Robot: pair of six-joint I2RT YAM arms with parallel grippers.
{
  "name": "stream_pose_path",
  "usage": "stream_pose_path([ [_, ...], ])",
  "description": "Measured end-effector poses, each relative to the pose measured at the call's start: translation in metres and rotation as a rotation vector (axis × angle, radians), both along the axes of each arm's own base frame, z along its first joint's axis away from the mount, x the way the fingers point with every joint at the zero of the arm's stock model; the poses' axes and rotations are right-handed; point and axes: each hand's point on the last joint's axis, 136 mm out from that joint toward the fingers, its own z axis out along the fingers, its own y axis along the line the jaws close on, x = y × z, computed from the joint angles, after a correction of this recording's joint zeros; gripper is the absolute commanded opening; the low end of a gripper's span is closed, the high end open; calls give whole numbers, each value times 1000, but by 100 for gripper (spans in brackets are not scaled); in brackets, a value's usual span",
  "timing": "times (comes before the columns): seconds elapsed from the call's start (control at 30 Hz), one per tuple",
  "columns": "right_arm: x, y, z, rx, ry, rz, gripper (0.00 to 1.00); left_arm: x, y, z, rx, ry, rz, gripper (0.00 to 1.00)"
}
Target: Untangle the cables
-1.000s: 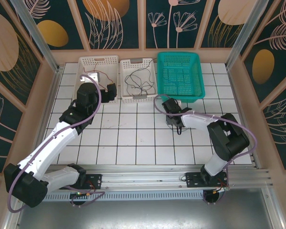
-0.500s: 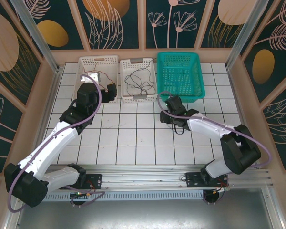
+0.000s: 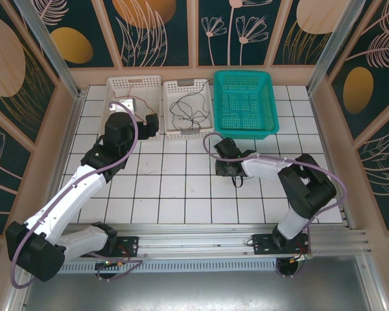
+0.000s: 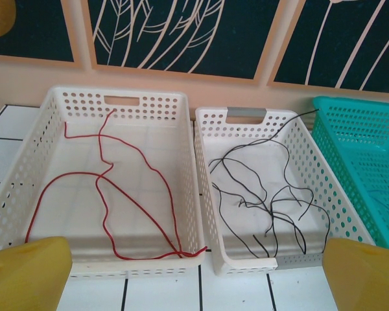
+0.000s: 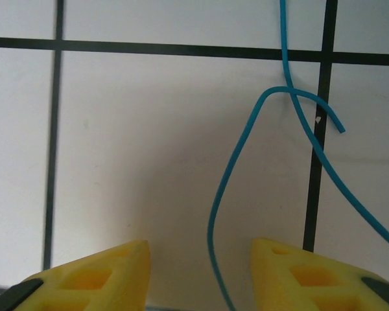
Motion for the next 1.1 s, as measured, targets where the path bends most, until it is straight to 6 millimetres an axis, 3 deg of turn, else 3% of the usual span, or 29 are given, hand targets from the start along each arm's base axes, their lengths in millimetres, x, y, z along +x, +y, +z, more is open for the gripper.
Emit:
stream_pose_path([
  [0.1,6,0,1,-22,-10,-11,32,0,0,0,1,1,0,98],
  [0.27,12,2,2,-29,-28,-14,1,0,0,0,1,2,0,98],
  [0.47,11,3,8,-18,-34,-11,0,0,0,-1,3,4,0,99],
  [0.57,10,6,35,33,-69,-4,0,0,0,-1,3,4,0,99],
  [0.67,15,14,89,124,-160,5,0,0,0,-1,3,5,0,98],
  [0.93,31,35,297,392,-513,39,0,0,0,-1,3,4,0,98],
  [1.1,29,36,390,459,-655,73,0,0,0,-1,3,5,0,98],
])
